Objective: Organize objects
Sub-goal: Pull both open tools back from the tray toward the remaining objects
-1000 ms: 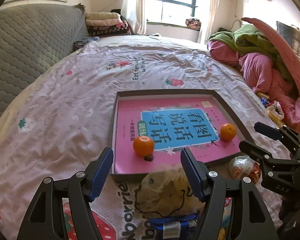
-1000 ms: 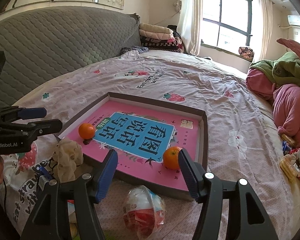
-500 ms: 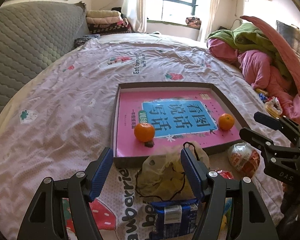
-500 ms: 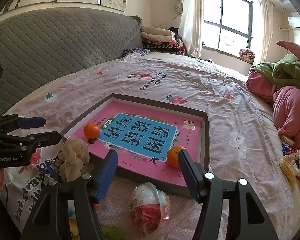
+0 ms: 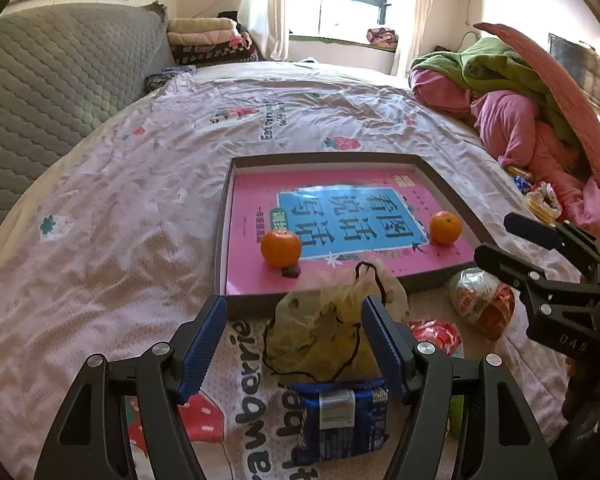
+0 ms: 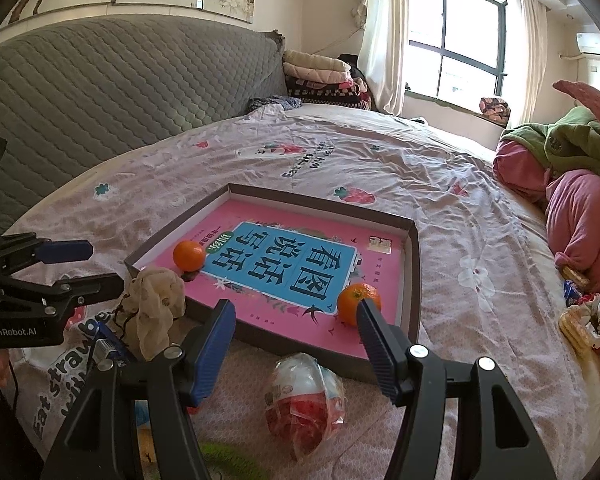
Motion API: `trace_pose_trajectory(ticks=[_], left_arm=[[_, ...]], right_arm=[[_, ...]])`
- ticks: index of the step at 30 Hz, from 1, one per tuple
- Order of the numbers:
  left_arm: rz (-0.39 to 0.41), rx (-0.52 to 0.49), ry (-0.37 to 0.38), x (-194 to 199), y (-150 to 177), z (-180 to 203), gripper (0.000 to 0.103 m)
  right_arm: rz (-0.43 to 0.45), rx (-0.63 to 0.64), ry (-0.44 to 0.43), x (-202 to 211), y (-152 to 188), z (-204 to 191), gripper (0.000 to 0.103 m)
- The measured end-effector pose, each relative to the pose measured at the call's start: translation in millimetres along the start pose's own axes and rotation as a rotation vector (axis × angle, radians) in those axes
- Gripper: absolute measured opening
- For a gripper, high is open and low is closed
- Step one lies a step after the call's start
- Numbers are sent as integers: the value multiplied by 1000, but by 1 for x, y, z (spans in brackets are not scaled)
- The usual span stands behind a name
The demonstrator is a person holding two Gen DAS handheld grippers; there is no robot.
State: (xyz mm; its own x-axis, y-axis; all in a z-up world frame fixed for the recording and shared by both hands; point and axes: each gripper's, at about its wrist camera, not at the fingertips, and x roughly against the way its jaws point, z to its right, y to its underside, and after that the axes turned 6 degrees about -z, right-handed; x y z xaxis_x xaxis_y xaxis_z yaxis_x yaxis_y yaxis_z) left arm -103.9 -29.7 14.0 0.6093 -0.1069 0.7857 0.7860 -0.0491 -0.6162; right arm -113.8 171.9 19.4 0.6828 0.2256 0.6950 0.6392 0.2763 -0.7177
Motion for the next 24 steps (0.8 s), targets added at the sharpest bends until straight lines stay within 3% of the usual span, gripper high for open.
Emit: trace_pose_trajectory(ticks=[9, 16, 24], left_arm=[[13, -12, -10, 6, 10, 3, 71], [44, -19, -29, 11, 19, 7, 71], [75, -31, -44, 17, 33, 12, 71]], right_arm=[[28, -28, 1, 12, 5, -5, 63], [51, 12, 62, 22, 16, -18, 63], [54, -52, 53, 33, 35, -13, 63]])
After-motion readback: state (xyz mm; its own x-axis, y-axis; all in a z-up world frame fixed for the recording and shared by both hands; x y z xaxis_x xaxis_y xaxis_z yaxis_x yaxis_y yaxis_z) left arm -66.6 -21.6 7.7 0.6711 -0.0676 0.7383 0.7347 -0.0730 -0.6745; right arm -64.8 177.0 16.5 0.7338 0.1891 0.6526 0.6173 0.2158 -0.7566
